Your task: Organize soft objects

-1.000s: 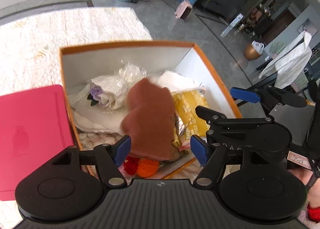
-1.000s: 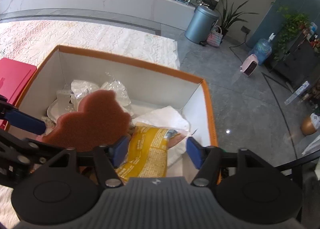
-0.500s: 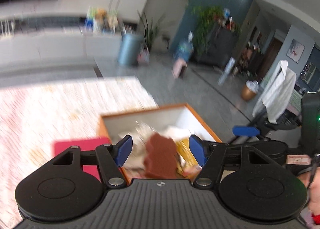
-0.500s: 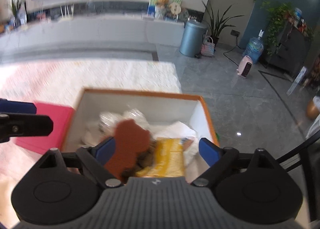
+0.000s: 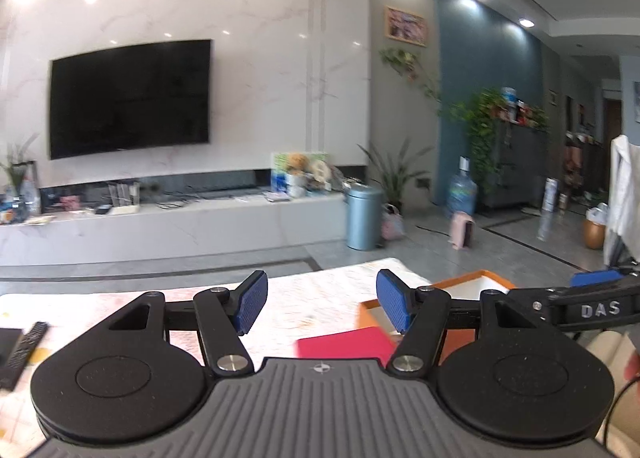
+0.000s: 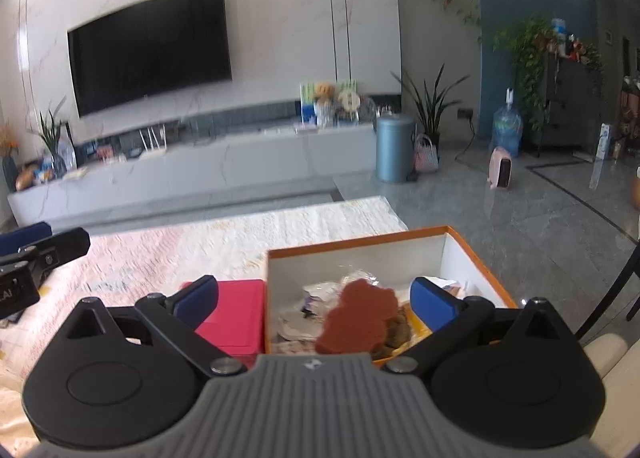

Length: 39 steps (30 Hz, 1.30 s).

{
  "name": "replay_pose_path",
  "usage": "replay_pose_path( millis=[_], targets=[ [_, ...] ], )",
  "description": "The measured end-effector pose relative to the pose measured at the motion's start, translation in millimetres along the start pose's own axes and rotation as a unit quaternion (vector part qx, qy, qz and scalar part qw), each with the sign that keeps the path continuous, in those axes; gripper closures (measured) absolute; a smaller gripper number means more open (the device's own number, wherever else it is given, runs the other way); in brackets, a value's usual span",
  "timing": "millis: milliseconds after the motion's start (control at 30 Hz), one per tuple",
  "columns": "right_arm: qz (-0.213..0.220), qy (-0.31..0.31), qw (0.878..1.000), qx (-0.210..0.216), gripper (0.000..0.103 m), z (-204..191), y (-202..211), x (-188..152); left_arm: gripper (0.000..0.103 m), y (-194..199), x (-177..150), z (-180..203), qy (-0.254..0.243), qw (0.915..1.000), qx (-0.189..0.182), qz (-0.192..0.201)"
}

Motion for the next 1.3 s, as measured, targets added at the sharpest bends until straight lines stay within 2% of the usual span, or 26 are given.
replay_pose_path(
  millis=[133, 200, 267, 400, 533, 800, 900, 1067, 1300],
  targets=[
    [0.008, -0.014, 1.000, -0.003, 0.003, -17.3, 9.1, -24.1, 0.025, 16.1, -20.2, -13.5, 0.010, 0.9983, 0.053, 0.022],
    [0.016, -0.013, 1.000, -0.011, 0.003, -24.6, 11.5, -36.7, 0.023, 19.2, -33.0, -18.8, 0.005, 0.9972, 0.074, 0.014],
    [0.021, 0.007, 1.000, -0.017, 0.003, -33.7, 12.8, -49.6, 0.023, 22.8, -43.9, -24.0, 0.007, 0.9962, 0.087, 0.002],
    [0.043, 0.038, 0.998, -0.026, 0.003, -49.0, 19.4, -71.6, 0.021, 31.4, -57.5, -31.1, -0.002, 0.9929, 0.119, 0.010],
    [0.058, 0.024, 0.998, -0.022, 0.003, -51.7, 20.6, -85.8, 0.018, 28.6, -69.2, -37.2, -0.002, 0.9940, 0.108, -0.011],
    [0.064, 0.021, 0.998, -0.012, 0.003, -51.4, 14.0, -105.7, 0.015, 30.6, -90.7, -45.2, -0.017, 0.9914, 0.123, -0.041],
    [0.057, 0.011, 0.998, -0.012, 0.003, -47.4, 10.0, -107.5, 0.013, 31.4, -97.5, -47.0, -0.016, 0.9910, 0.125, -0.046],
    [0.020, -0.002, 1.000, -0.019, 0.003, -43.1, -1.6, -113.7, 0.011, 28.3, -113.6, -47.9, -0.011, 0.9902, 0.115, -0.078],
    [0.025, 0.012, 0.999, -0.021, 0.003, -47.3, 0.7, -117.3, 0.011, 29.4, -116.0, -48.0, -0.008, 0.9900, 0.113, -0.083]
  ],
)
Point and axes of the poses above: each gripper's, at about its wrist camera, not at the fingertips, and y roughly against the way its jaws point, z to its right, x to its top, the point moved 5 cm from there along -y, roughly the way its jaws point, and after that the axes turned 7 degrees about z, right-handed, at the moved point
